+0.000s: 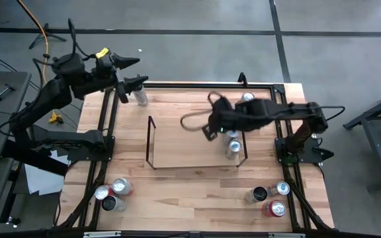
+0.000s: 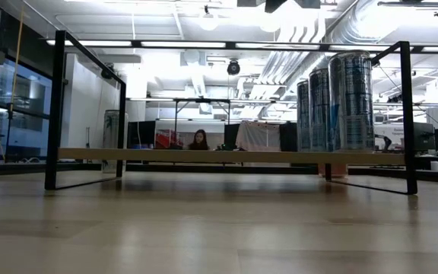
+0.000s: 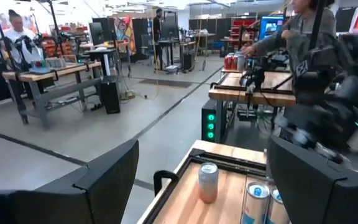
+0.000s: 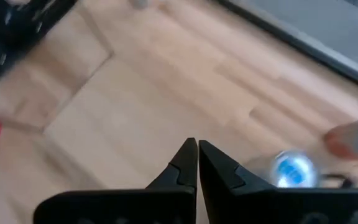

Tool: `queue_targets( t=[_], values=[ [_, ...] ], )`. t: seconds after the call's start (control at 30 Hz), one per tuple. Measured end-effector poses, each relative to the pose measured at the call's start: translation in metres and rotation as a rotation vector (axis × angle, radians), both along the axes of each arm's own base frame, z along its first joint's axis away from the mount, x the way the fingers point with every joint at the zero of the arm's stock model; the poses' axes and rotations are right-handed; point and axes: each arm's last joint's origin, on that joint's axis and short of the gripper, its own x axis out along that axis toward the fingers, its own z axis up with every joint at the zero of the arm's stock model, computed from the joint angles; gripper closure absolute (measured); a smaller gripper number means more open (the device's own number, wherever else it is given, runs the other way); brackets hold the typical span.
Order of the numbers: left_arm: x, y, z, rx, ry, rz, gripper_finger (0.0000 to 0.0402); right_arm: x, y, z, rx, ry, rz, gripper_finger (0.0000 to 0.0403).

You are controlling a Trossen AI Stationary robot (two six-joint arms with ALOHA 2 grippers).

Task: Place canned beverage on shelf
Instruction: Put the blue soda can aligned with the other blue soda can on the shelf

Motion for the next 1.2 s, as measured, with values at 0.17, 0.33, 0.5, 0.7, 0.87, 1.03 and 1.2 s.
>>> queue_targets(
  t=[0.17, 0.33, 0.5, 0.7, 0.87, 1.03, 1.2],
  values=[
    [-0.005, -0.002, -0.006, -0.011, 0.07, -0.001, 0.0088, 0.001, -0.022, 0.003, 0.058, 0.003, -0.01, 0.0403],
    [-0.005, -0.003, -0.016, -0.051, 0.157, -0.041, 0.0088, 0.006, -0.032, -0.008, 0.074, 0.036, 0.014, 0.0403],
    [0.005, -0.003, -0.035, -0.059, 0.157, -0.189, 0.0088, 0.006, -0.033, -0.005, 0.022, 0.045, 0.081, 0.0403],
    [0.017, 0.004, -0.071, -0.163, -0.022, -0.267, 0.0088, -0.015, -0.034, 0.003, -0.048, 0.153, 0.166, 0.0403],
    [0.016, 0.004, -0.075, -0.207, -0.13, -0.267, 0.0088, -0.055, -0.046, 0.018, -0.093, 0.228, 0.205, 0.0403],
    [0.016, 0.005, -0.074, -0.248, -0.167, -0.243, 0.0088, -0.11, -0.061, 0.017, -0.094, 0.084, 0.273, 0.0403],
    [0.016, 0.005, -0.07, -0.293, -0.232, -0.254, 0.0088, -0.152, -0.064, 0.002, -0.121, -0.246, 0.429, 0.0403]
  ],
)
